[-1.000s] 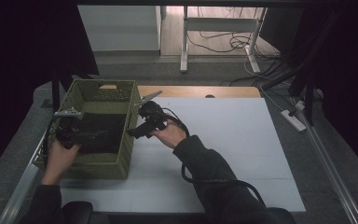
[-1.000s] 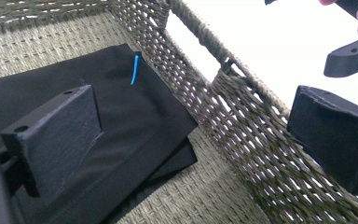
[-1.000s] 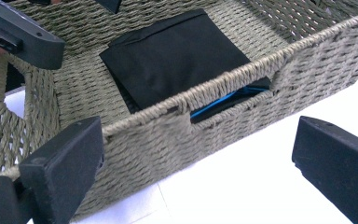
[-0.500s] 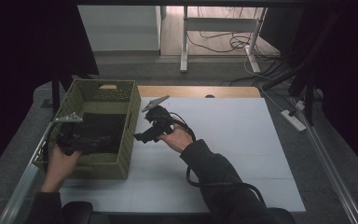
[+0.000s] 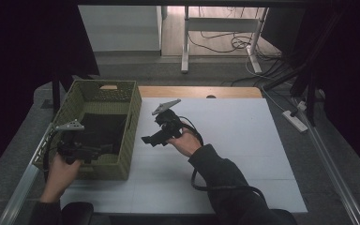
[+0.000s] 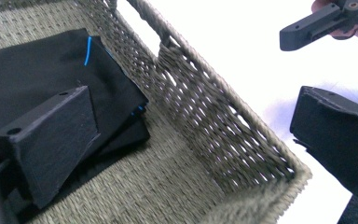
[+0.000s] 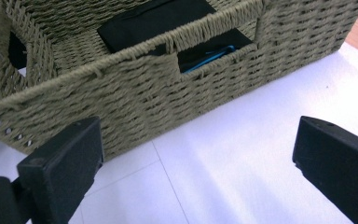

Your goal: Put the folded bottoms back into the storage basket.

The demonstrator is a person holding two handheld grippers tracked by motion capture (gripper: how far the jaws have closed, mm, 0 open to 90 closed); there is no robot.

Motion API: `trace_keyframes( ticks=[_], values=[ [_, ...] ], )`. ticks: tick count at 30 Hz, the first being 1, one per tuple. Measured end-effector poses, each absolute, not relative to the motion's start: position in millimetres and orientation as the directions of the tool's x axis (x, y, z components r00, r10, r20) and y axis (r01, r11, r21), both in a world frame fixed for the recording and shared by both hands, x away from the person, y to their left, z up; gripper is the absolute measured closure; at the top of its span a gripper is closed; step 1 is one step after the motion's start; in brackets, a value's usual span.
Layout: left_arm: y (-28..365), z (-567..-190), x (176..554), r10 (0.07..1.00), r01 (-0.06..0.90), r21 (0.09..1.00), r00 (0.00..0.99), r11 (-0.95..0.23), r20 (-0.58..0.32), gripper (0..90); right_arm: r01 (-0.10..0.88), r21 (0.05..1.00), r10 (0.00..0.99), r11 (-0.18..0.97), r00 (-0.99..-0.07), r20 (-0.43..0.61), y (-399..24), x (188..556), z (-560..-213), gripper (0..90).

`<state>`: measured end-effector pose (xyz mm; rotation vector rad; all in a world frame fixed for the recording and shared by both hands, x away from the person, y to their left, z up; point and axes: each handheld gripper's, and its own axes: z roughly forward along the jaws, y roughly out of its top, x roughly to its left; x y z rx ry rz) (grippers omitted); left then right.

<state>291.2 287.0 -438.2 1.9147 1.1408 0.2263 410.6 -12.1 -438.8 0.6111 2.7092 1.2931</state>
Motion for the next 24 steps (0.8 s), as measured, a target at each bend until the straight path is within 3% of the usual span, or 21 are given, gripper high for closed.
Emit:
trace_keyframes(
  ticks=[24],
  values=[
    [282.5,-440.3,237.0,0.776,0.604,0.775,0.575,-0.187,-0.261,0.6,0.333,0.761,0.405,0.556,-0.909,0.102,-42.6,401.6,-448.0,1.6]
  ],
)
